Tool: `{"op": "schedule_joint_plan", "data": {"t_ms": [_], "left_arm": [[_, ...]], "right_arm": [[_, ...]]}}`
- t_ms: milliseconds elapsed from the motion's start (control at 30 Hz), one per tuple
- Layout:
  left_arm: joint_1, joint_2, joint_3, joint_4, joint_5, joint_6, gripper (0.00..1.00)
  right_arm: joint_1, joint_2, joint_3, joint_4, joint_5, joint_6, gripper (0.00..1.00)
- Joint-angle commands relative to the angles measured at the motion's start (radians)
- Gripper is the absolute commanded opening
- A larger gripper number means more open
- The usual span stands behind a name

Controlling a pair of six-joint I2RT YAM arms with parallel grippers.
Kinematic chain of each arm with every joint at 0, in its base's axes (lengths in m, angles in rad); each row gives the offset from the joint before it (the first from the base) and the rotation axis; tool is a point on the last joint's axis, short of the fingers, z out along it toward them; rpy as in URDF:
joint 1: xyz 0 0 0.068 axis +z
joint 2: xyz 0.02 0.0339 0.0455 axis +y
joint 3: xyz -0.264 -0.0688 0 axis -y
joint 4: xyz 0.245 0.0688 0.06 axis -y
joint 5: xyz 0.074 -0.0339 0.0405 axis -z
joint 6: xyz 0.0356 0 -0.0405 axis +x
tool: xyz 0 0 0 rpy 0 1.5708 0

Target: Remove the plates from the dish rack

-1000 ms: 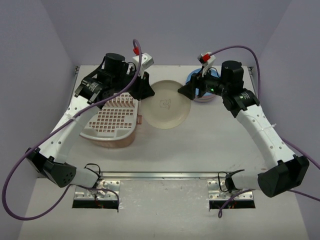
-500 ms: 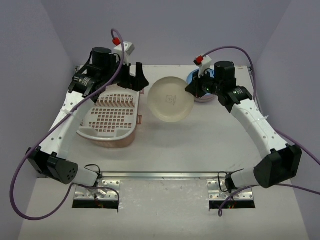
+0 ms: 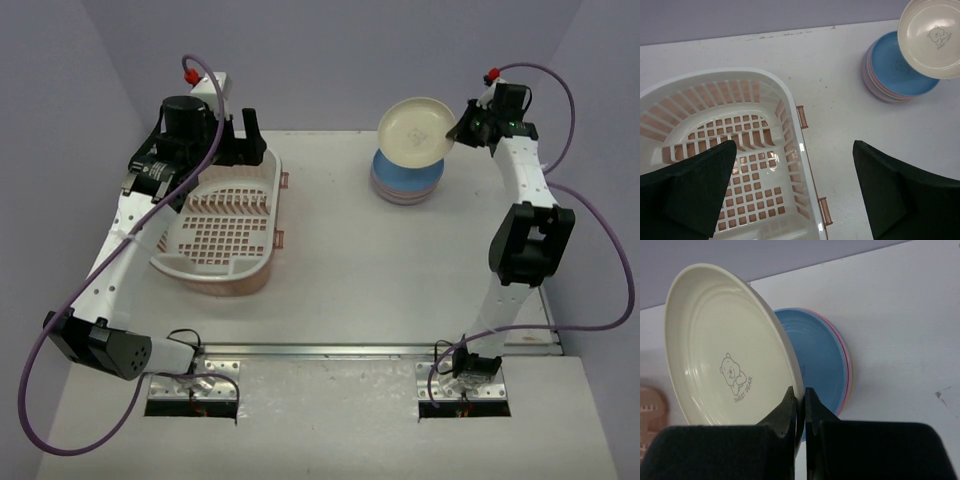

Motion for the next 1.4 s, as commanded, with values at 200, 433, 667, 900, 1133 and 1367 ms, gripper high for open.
{"op": "schedule_joint_plan", "data": {"t_ms": [200, 433, 667, 900, 1133, 1367], "left_arm": [[-0.001, -0.031, -0.055, 0.033, -0.032, 0.002, 1.0], [-0.001, -0.054, -0.096, 0.02, -0.03, 0.016, 1.0], [-0.001, -0.068, -0.115, -0.024, -0.01, 0.032, 1.0], [0.01, -0.107, -0.218, -0.041, -0.108, 0.099, 1.0], [0.043, -0.214, -0.335, 0.006, -0.208, 0.141, 1.0], [0.144, -0.351, -0.406, 0.023, -0.227, 0.158, 1.0]], "right_arm": [[0.016, 0.157, 0.111, 0.008, 0.012, 0.031, 0.0], [0.012, 0.184, 0.114, -0.001, -0.017, 0.011, 0.71], [0.013, -0.035, 0.098, -0.048, -0.108, -0.006, 0.99], [0.014, -0.414, -0.172, -0.096, -0.198, -0.146, 0.99], [0.038, -0.843, -0.641, -0.041, -0.216, -0.231, 0.99], [0.051, -1.017, -0.835, -0.018, -0.151, -0.257, 0.99]]}}
